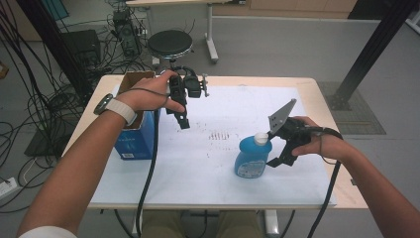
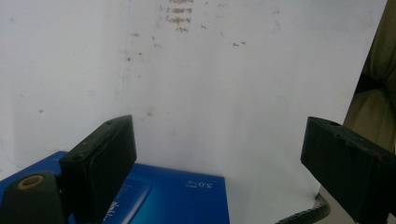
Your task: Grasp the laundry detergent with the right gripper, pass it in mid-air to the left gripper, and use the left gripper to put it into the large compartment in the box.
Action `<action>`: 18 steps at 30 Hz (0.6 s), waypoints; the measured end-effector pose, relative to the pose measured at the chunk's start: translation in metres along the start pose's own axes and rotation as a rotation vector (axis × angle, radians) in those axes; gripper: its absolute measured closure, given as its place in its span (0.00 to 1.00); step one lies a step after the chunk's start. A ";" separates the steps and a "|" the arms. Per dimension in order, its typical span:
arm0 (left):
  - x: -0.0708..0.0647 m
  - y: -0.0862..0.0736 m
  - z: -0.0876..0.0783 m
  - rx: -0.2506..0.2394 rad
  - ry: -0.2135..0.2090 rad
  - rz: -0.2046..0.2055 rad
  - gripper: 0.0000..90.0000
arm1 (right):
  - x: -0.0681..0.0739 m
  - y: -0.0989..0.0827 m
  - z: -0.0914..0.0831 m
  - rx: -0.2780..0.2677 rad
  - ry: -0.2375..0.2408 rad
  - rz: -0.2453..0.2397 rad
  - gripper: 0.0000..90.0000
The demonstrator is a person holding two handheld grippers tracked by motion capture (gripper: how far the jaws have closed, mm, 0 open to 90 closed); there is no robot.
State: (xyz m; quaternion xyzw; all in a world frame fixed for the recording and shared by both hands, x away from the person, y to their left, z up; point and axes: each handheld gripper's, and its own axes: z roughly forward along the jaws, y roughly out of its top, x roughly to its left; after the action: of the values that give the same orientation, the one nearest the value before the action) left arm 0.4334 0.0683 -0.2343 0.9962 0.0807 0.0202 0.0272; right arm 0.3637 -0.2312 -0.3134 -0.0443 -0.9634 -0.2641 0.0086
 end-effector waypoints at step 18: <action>0.000 0.000 0.000 -0.002 0.001 0.001 0.12 | 0.001 0.000 0.000 0.003 0.001 0.004 0.09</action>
State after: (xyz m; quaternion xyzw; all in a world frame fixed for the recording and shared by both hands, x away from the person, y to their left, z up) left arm 0.4335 0.0680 -0.2344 0.9962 0.0801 0.0205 0.0279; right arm 0.3630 -0.2314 -0.3132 -0.0463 -0.9638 -0.2626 0.0095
